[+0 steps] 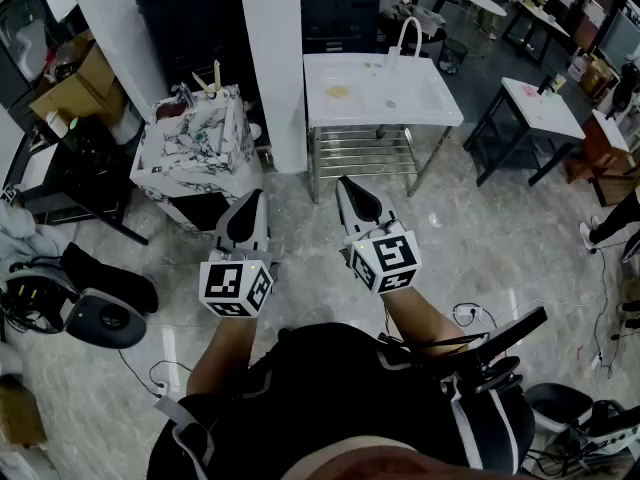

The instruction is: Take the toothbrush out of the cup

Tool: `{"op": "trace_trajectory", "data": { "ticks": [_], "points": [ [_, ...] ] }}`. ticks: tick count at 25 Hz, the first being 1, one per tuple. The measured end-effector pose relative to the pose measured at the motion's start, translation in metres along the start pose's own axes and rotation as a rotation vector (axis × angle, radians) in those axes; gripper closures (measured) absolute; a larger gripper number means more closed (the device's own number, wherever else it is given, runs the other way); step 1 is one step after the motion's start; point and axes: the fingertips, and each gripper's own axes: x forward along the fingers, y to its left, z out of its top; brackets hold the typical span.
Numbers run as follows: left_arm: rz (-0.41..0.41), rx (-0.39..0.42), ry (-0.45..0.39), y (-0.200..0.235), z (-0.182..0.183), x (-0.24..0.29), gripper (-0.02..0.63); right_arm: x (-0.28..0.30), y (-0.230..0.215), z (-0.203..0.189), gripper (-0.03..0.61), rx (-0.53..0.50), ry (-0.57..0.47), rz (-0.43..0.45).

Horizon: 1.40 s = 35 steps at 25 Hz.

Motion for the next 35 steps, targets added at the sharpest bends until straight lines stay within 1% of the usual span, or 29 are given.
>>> {"op": "trace_trajectory", "data": {
  "ticks": [4,6,9,12,15,17,22,26,30,33,35],
  "points": [
    [0.015,0.020,0.015,0.003,0.002,0.005,0.614,0.005,-0.002,0.000,0.558,0.021,-0.001,0.011],
    [0.021,0.027,0.022,0.005,0.001,0.005,0.612,0.006,0.000,0.002,0.558,0.011,-0.003,0.016],
    [0.010,0.029,0.024,0.004,0.001,0.005,0.614,0.008,0.006,0.004,0.558,-0.019,-0.008,0.030],
    [-0.002,0.040,0.022,0.006,0.003,0.005,0.613,0.012,0.006,0.005,0.558,-0.015,-0.007,0.033],
    [0.003,0.034,0.019,0.008,0.004,0.004,0.613,0.014,0.006,0.002,0.558,-0.010,0.002,0.021],
    [-0.003,0.029,0.019,0.009,0.004,0.003,0.614,0.016,0.009,0.002,0.557,-0.010,0.000,0.028],
    [-0.039,0.003,0.012,0.013,0.006,-0.003,0.614,0.021,0.025,0.006,0.557,0.005,-0.018,0.068],
    [-0.032,-0.007,0.003,0.026,0.006,-0.010,0.613,0.028,0.038,0.003,0.557,0.007,-0.016,0.071],
    [-0.027,-0.024,0.004,0.040,0.001,-0.019,0.614,0.036,0.054,-0.001,0.557,-0.035,0.001,0.068],
    [-0.030,-0.031,0.010,0.050,-0.003,-0.024,0.612,0.042,0.065,-0.002,0.557,-0.015,-0.001,0.068],
    [-0.021,-0.022,0.012,0.059,-0.004,-0.028,0.613,0.047,0.073,-0.003,0.557,-0.011,-0.003,0.066]
  ]
}}
